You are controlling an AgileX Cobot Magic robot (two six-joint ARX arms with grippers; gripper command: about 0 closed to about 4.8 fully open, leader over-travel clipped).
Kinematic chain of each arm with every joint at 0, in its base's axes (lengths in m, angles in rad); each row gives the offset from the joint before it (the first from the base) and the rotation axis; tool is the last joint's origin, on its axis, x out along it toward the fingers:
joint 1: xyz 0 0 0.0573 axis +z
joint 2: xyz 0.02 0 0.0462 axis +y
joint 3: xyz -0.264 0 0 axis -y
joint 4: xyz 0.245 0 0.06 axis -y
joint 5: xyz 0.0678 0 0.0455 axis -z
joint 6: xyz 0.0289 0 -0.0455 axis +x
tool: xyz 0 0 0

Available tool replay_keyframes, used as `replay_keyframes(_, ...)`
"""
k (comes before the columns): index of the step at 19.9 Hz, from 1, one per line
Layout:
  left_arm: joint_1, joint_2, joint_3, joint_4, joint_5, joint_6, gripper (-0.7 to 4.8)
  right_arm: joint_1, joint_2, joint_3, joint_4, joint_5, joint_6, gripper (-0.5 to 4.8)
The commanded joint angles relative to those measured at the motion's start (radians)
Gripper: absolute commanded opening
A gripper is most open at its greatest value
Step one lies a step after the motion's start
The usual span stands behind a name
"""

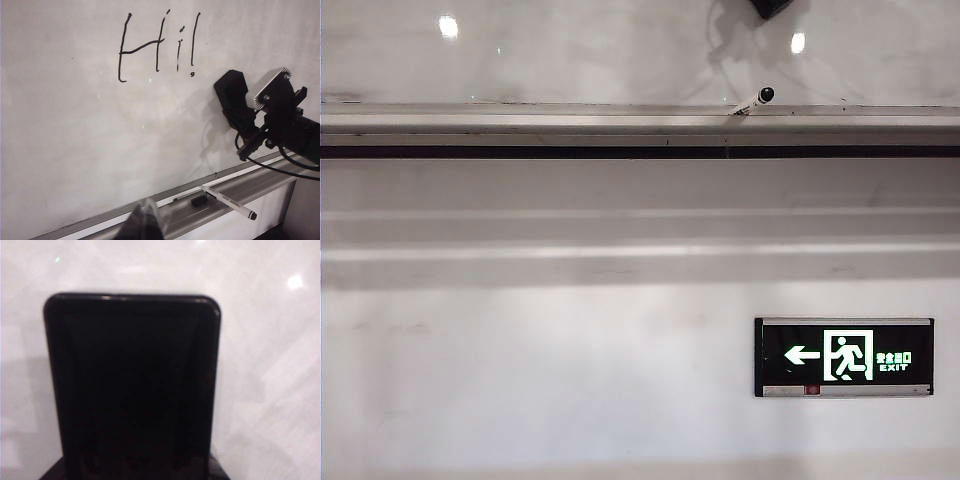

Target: Wipe the whiteboard clean using the black magnetic whiteboard eraser attached to the whiteboard.

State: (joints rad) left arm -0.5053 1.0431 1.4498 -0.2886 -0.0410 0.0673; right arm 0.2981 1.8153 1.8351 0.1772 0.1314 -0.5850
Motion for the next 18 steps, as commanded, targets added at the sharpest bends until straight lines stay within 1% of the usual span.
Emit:
replay_keyframes(1,0.002,-0.002,0.006,0.015,0.004,0.003,-0.05,-0.002,0.005,0.004,0.008,0.005,0.004,0.7)
replay_keyframes(3,0.002,-0.002,0.006,0.015,0.004,0.003,-0.05,-0.002,0.003,0.004,0.023,0.005,0.004,0.34)
replay_keyframes(4,0.002,-0.002,0.006,0.015,0.004,0.003,-0.05,-0.002,0.0,0.004,0.05,0.005,0.004,0.03)
replay_keyframes(8,0.002,-0.002,0.006,0.015,0.003,0.003,-0.05,0.016,-0.026,0.012,0.113,0.003,0.004,-0.01)
replay_keyframes(9,0.002,-0.002,0.006,0.016,0.004,0.003,-0.05,0.019,-0.027,0.034,0.107,-0.002,0.005,-0.01)
replay_keyframes(12,0.002,-0.002,0.006,0.019,0.004,0.003,-0.05,0.068,-0.025,0.104,0.082,-0.026,0.004,-0.01)
replay_keyframes(16,0.002,-0.002,0.006,0.019,0.004,0.003,-0.05,0.126,-0.025,0.14,0.089,-0.033,0.008,-0.01)
replay_keyframes(18,0.002,-0.002,0.006,0.014,0.031,0.0,-0.05,0.151,-0.025,0.17,0.066,-0.031,0.008,-0.01)
